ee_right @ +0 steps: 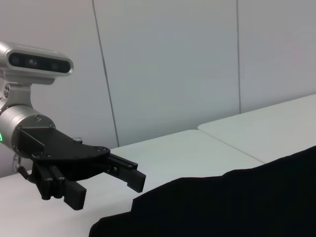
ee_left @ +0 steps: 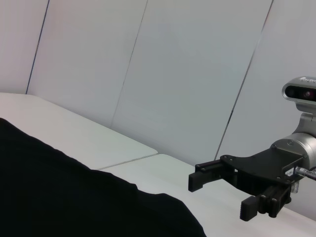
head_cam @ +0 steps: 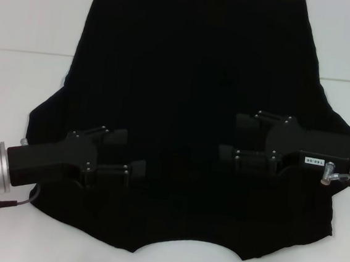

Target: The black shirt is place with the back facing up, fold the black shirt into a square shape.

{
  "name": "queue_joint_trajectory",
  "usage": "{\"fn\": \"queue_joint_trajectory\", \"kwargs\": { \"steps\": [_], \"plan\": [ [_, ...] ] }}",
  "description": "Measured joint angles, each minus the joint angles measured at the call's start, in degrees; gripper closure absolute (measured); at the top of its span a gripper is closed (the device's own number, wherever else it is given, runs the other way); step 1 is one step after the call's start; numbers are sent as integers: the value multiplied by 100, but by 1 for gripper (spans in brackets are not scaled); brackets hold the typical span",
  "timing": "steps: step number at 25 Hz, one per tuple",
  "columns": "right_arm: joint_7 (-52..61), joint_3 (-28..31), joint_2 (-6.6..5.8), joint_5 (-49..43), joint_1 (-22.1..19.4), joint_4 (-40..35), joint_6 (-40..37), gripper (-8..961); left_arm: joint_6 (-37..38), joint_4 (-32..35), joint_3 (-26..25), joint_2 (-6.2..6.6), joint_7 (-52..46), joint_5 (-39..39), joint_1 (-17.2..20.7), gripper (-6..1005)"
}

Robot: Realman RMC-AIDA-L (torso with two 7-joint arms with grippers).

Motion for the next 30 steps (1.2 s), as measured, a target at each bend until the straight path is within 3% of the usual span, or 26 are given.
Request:
{"fn": "queue_joint_trajectory", "kwargs": {
  "steps": [15, 23, 30],
  "plan": [
    [0, 0, 0, 0, 18, 0, -9, 71, -51, 5, -15, -3, -143, -1, 0, 52],
    [0, 23, 40, 0, 45, 0, -9, 72, -441, 63, -477, 72, -1044, 43, 10, 52],
    [0, 5, 109, 0, 96, 5, 20, 71, -1447, 261, -630, 110, -2285, 401, 65, 51]
  ]
}}
